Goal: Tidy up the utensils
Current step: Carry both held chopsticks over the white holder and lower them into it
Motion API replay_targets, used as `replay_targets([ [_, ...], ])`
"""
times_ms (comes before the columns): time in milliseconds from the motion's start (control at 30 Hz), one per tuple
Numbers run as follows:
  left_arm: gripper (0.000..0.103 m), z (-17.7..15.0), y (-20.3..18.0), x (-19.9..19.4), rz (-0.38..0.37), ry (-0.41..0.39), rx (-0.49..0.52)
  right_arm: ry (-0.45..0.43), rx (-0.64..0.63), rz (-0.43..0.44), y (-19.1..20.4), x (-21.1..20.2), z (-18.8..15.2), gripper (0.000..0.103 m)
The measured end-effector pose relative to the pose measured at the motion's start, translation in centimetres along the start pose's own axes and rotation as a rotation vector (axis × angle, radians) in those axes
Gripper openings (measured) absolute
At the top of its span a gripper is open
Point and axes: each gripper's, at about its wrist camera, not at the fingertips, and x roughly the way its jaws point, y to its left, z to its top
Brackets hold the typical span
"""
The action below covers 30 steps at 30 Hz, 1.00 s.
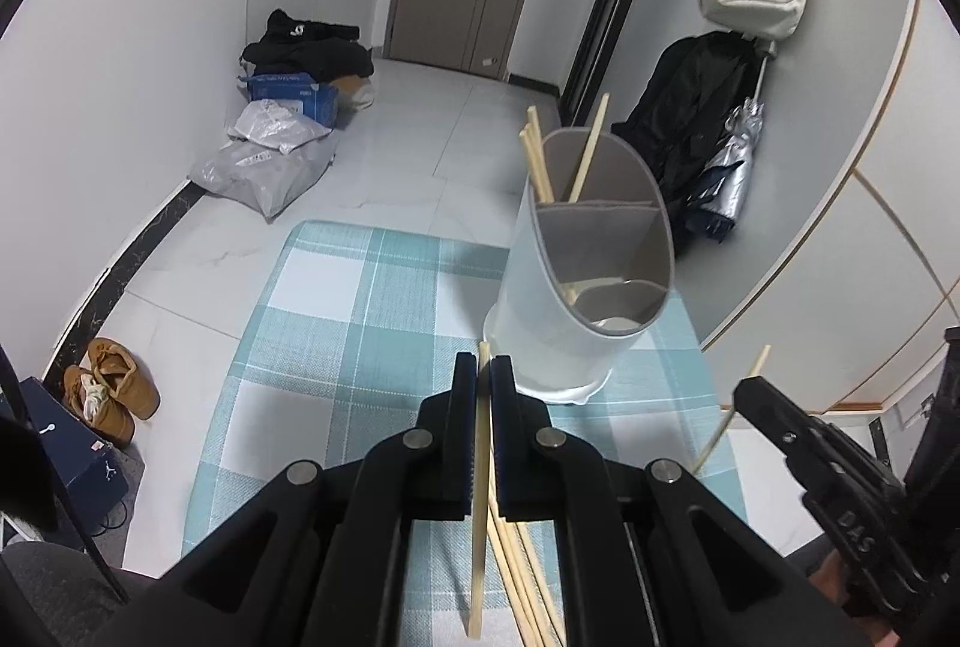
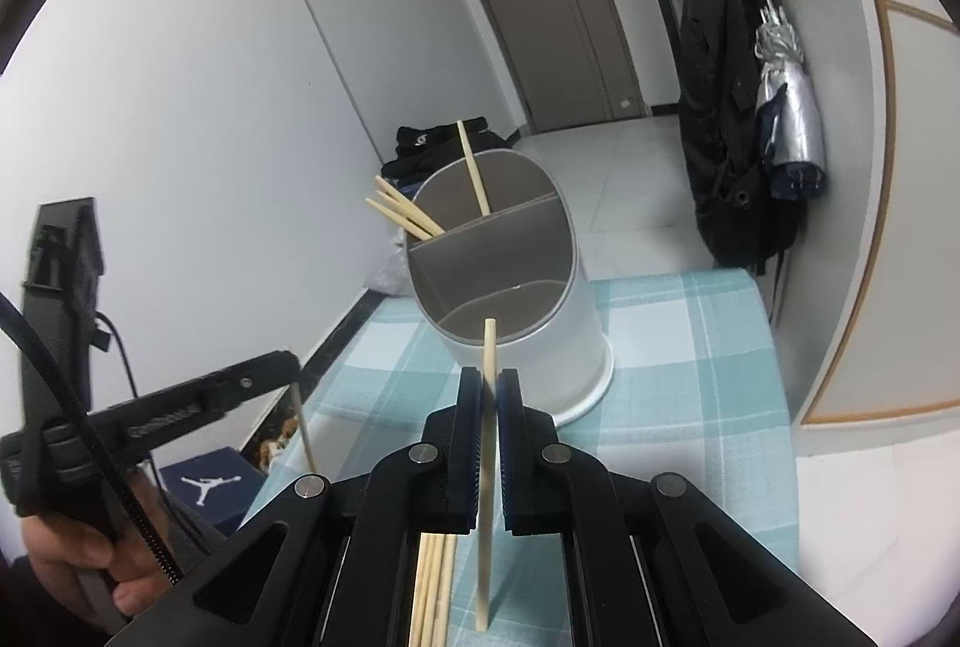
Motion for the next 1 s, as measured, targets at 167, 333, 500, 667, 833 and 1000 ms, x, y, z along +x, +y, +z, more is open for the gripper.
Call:
replay_targets([
  [167, 0.001, -0.1, -0.5, -1.5, -0.02, -0.039, 0.016, -0.01, -0.019, -0.009, 0.5, -0.5, -0.1, 0.004],
  [333, 0.001, -0.4, -0.5, -2.4, -0.029, -0.055, 0.024, -0.016, -0.044, -0.02, 1.2, -0.7, -0.4, 0.004],
  [500, 0.001, -0.5, -0.6, -2.8, -0.041, -0.054, 0.039, -0.025, -0.061, -0.023, 1.8, -0.9, -0.4, 0.004],
  [667, 0.001, -0.1, -0.9, -3.4, -0.044, -0.064, 0.08, -0.019, -0.064, -0.015, 1.9, -0.8, -0.4, 0.004],
  [833, 0.001, 0.5, -1.3, -3.8, -0.047, -0.069, 0.106, -0.023, -0.075, -0.011, 2.1, -0.6, -0.3, 0.004],
  [1000, 0.001, 1.3, -1.7, -4.1, -0.075, -0.065, 0.119, -0.037, -0.049, -0.009, 1.6, -0.8, 0.2, 0.004],
])
